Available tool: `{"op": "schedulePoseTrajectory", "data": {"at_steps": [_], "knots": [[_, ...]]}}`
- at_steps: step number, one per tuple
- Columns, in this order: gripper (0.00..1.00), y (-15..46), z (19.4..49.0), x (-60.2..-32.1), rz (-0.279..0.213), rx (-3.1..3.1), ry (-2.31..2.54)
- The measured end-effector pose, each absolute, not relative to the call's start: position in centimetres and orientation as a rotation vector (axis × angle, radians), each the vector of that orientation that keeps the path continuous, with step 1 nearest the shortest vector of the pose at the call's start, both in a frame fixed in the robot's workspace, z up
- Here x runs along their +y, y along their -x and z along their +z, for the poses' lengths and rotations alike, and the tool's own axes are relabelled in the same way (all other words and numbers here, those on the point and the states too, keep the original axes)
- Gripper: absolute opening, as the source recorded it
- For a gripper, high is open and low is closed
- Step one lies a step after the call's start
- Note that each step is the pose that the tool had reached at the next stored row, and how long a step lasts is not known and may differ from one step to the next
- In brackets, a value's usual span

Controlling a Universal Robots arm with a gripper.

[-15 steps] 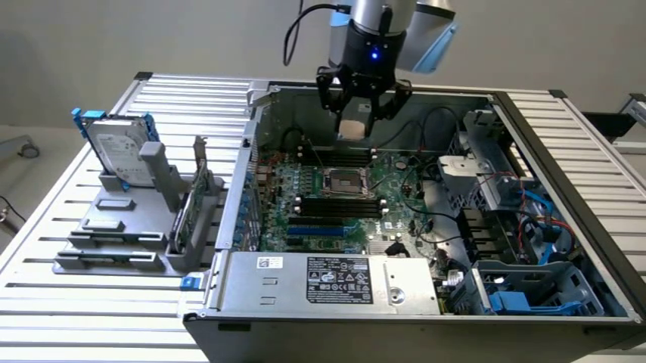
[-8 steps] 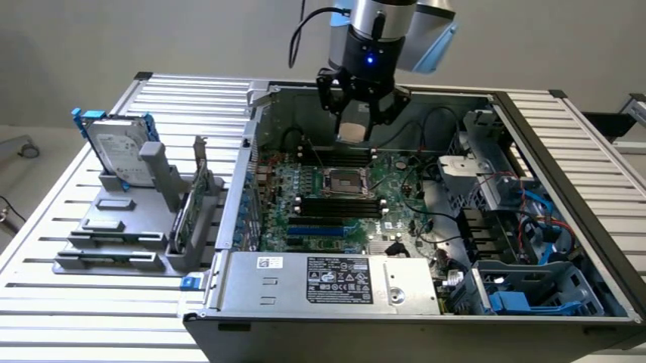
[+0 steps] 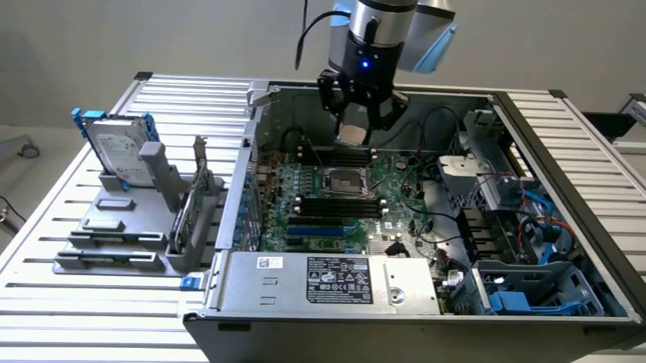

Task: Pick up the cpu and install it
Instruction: 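Place the cpu into insertion slot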

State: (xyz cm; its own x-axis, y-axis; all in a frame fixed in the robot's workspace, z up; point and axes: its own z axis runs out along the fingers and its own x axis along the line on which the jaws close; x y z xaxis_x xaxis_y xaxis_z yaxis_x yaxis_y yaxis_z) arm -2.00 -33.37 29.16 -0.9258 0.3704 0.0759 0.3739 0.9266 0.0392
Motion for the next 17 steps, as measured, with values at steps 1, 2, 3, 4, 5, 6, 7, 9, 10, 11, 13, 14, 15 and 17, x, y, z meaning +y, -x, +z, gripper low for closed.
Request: {"op": "schedulePoseTrajectory", "data": {"at_steps": [1, 2, 3, 4, 5, 6, 7, 9, 10, 11, 13, 14, 15, 17], "knots": [[0.54, 2.0, 29.09, -33.37, -0.082, -3.012, 0.611], [0.54, 2.0, 29.07, -33.37, -0.083, -3.007, 0.638], [0.54, 2.0, 29.05, -33.37, -0.086, -3.002, 0.663], [0.54, 2.0, 29.02, -33.37, -0.088, -2.997, 0.688], [0.54, 2.0, 29.0, -33.37, -0.09, -2.991, 0.715], [0.54, 2.0, 29.0, -33.36, -0.092, -2.985, 0.74], [0.54, 2.0, 28.98, -33.36, -0.093, -2.979, 0.765], [0.54, 2.0, 28.95, -33.36, -0.096, -2.966, 0.817], [0.54, 2.0, 28.93, -33.37, -0.097, -2.959, 0.845], [0.54, 2.0, 28.9, -33.37, -0.098, -2.952, 0.871], [0.54, 2.0, 28.81, -33.37, -0.099, -2.936, 0.924], [0.54, 2.0, 28.77, -33.37, -0.1, -2.928, 0.953], [0.54, 2.0, 28.73, -33.37, -0.101, -2.92, 0.98], [0.54, 2.0, 28.65, -33.37, -0.103, -2.903, 1.032]]}}
